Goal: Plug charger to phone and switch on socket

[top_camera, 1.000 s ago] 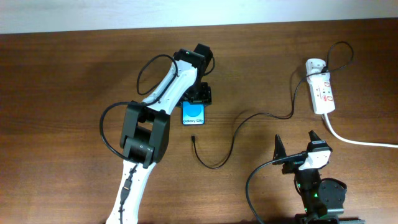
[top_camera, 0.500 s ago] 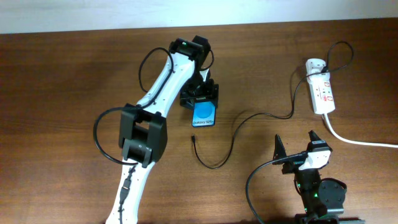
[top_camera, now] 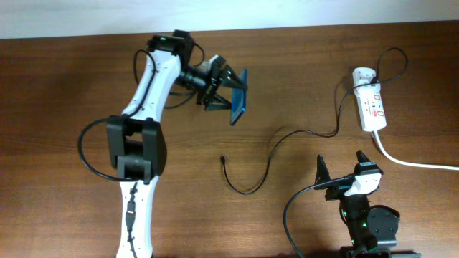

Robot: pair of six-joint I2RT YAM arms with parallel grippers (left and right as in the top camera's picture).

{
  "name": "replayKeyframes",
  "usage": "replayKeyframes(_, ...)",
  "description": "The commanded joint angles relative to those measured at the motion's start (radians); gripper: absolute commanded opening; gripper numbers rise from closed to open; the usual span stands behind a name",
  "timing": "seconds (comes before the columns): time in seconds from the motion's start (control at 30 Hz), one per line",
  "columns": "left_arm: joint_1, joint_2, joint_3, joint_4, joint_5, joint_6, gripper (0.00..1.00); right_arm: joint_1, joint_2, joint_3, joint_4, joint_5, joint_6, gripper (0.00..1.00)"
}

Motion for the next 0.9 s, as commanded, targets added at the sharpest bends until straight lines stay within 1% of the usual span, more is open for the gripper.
replayKeyframes(0.0, 0.052, 0.005, 0.028, -0.001, 0.193, 0.019, 0.74, -0.006, -0.006, -0.005, -0.006, 0.002, 0.009, 0.98)
replayKeyframes(0.2, 0.138, 0.005, 0.028, -0.015, 0.309, 0.019, 0.75, -0.006, -0.006, -0.005, -0.006, 0.002, 0.009, 0.98)
replayKeyframes(0.33, 0.155, 0.005, 0.028, -0.074, 0.310, 0.019, 0.75, -0.006, -0.006, -0.005, -0.006, 0.002, 0.009, 0.98)
replayKeyframes(0.47, 0.159, 0.005, 0.028, -0.107, 0.394, 0.009, 0.73, -0.006, -0.006, -0.005, -0.006, 0.002, 0.009, 0.98)
replayKeyframes(0.67, 0.159, 0.005, 0.028, -0.222, 0.394, 0.007, 0.75, -0.006, -0.006, -0.005, -0.006, 0.002, 0.009, 0.98)
replayKeyframes(0.87, 0.161, 0.005, 0.028, -0.222, 0.394, -0.053, 0.75, -0.005, -0.006, -0.005, -0.006, 0.002, 0.009, 0.98)
